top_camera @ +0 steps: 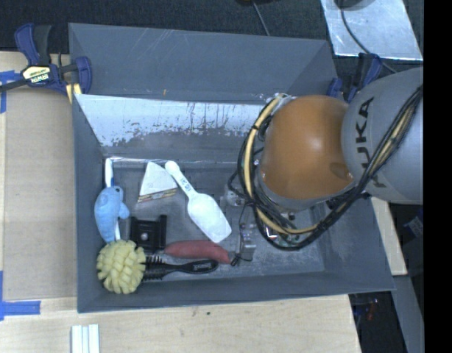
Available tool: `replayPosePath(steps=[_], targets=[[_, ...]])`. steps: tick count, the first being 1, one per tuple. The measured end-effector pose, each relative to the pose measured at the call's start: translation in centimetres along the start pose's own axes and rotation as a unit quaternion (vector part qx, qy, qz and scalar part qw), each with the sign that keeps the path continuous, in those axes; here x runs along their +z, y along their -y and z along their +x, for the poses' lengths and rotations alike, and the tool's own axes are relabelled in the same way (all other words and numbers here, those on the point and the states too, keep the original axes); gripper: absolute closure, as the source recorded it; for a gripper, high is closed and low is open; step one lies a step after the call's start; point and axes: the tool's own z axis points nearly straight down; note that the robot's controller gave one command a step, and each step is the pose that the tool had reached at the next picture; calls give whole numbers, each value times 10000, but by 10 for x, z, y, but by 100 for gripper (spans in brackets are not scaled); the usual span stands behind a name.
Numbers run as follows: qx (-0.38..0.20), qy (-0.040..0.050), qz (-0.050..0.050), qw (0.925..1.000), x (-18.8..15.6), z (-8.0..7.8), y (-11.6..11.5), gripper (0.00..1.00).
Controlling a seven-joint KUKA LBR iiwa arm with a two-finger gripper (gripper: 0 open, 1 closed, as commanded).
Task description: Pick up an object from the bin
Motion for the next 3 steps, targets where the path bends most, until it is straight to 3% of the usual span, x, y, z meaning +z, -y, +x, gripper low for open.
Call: replayPosePath(steps=[1,2,3], targets=[[16,43,-4,10000,-4,-2,1,0],[312,16,-7,9995,116,-7,-64,0],[967,114,-22,9952,60,-2,-73,0]])
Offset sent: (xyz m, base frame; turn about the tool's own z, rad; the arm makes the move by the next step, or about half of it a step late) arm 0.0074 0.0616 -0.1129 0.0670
